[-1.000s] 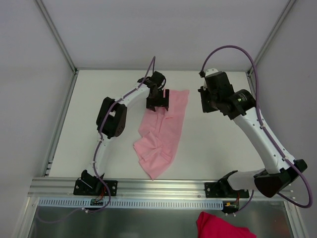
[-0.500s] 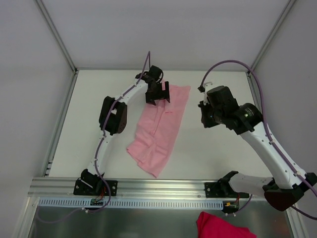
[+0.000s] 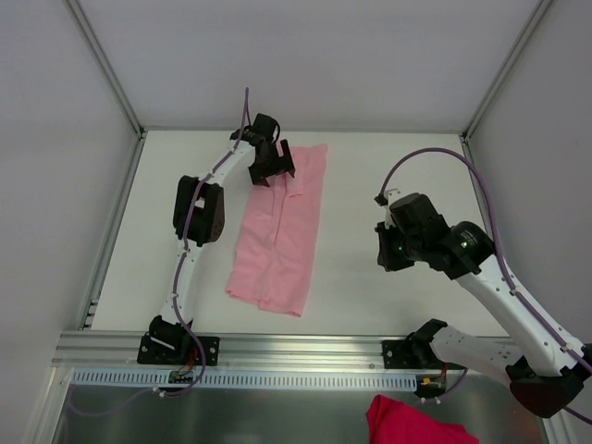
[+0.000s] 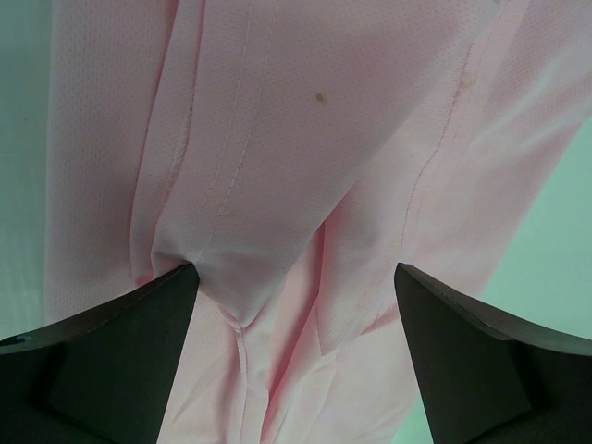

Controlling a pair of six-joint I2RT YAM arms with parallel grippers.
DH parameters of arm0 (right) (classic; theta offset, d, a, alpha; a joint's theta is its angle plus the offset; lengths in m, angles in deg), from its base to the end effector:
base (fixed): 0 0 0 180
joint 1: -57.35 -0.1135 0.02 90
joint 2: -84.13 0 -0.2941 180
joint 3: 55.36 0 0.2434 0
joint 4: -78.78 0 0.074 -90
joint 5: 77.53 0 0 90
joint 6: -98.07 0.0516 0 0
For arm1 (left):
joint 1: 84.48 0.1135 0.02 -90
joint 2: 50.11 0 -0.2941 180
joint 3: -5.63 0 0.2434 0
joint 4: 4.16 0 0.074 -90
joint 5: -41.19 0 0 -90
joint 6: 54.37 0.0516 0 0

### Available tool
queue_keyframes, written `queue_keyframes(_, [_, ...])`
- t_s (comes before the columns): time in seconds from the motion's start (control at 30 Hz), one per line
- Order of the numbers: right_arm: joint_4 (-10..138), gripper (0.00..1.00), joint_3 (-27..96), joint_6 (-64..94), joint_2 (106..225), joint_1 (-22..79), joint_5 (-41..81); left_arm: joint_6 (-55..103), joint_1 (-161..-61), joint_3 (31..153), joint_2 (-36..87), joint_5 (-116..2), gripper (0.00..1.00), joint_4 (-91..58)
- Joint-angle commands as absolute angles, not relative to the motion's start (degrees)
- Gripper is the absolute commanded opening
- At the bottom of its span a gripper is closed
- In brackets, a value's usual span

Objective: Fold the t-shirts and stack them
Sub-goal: Rotate the tshirt 90 degrees

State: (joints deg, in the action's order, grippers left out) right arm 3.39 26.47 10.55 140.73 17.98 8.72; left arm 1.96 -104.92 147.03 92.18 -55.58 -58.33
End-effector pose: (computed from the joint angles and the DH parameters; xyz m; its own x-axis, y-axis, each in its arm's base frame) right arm 0.1248 0.0980 0.3664 -0.6190 -0.4521 -0.6422 -0.5743 0.8183 -0.0225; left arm 0.5299 -0.2040 0.1869 -0.8666 -0.2646 -0.4231 -0.0846 0.9135 -0.3979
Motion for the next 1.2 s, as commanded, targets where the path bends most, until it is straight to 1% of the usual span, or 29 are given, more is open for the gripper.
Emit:
queue_keyframes(0.0, [2.7, 0.01, 26.2, 11.5, 139.4, 17.6, 10.4, 1.7, -103.8, 146.7, 93.1, -50.4, 0.9, -61.9])
queue_keyframes(0.2, [3.4, 0.01, 24.1, 11.1, 140.3, 17.4, 14.8, -0.4, -102.8, 144.8, 91.6, -45.2, 0.9, -64.6])
queue_keyframes(0.33, [5.4, 0.01, 21.3, 11.4, 140.1, 17.0, 16.2, -1.1, -102.1, 142.5, 90.1, -44.3, 0.93, -64.6])
queue_keyframes(0.4, [6.9, 0.01, 19.7, 11.4, 140.5, 17.0, 16.9, -1.4, -101.5, 141.8, 89.1, -46.3, 0.98, -64.4])
queue_keyframes(0.43, [7.6, 0.01, 19.2, 11.5, 140.7, 16.9, 17.4, -1.3, -101.5, 141.4, 88.6, -47.1, 0.99, -64.0])
queue_keyframes(0.57, [11.2, 0.01, 16.6, 11.1, 142.6, 16.5, 19.0, -0.6, -101.5, 135.0, 81.7, -50.3, 0.99, -57.9])
queue_keyframes(0.6, [12.6, 0.01, 16.1, 10.8, 143.1, 16.3, 19.2, -0.4, -101.5, 131.8, 78.2, -50.8, 0.99, -54.8])
queue_keyframes(0.7, [15.1, 0.01, 15.2, 10.4, 145.1, 15.4, 20.0, 0.1, -101.5, 128.7, 72.2, -52.7, 0.99, -52.0])
queue_keyframes(0.87, [18.9, 0.01, 15.0, 9.7, 148.7, 14.6, 21.6, 0.5, -101.6, 126.2, 65.4, -53.5, 0.99, -52.2])
queue_keyframes(1.03, [21.6, 0.01, 15.2, 9.8, 152.1, 13.9, 20.6, -0.1, -101.7, 119.9, 59.5, -54.3, 0.99, -53.0])
queue_keyframes(1.13, [23.7, 0.01, 14.7, 10.6, 156.2, 13.8, 19.7, -1.7, -102.7, 113.7, 54.8, -54.3, 0.99, -54.0])
queue_keyframes(1.17, [24.7, 0.01, 15.1, 10.6, 157.4, 13.8, 19.6, -2.2, -103.0, 109.3, 52.3, -54.4, 0.99, -54.2])
